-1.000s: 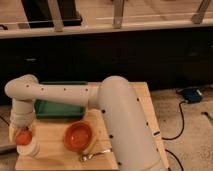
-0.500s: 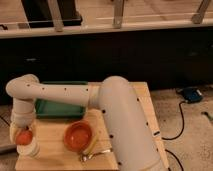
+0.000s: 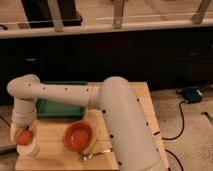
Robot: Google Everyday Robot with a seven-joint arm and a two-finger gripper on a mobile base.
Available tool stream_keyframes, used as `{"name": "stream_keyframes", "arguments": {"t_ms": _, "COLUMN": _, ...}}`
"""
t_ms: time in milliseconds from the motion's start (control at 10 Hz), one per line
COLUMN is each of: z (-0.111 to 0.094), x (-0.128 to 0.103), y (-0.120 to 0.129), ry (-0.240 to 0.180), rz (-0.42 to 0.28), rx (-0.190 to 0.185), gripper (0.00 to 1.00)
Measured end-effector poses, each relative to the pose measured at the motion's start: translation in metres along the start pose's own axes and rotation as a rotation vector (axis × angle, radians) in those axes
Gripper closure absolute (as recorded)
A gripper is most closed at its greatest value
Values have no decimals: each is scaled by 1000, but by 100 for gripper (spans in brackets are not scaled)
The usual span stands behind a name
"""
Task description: Place apple in paper cup
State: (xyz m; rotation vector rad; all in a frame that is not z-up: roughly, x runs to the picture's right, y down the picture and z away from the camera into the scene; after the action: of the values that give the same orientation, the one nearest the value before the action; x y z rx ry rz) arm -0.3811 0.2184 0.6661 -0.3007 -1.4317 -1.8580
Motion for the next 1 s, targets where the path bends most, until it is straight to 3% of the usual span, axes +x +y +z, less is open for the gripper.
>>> {"name": "stream_keyframes", "arguments": {"t_ms": 1000, "z": -1, "x": -2, "y": 2, "ry": -25, "rz": -19, "rx": 25, "gripper": 45}}
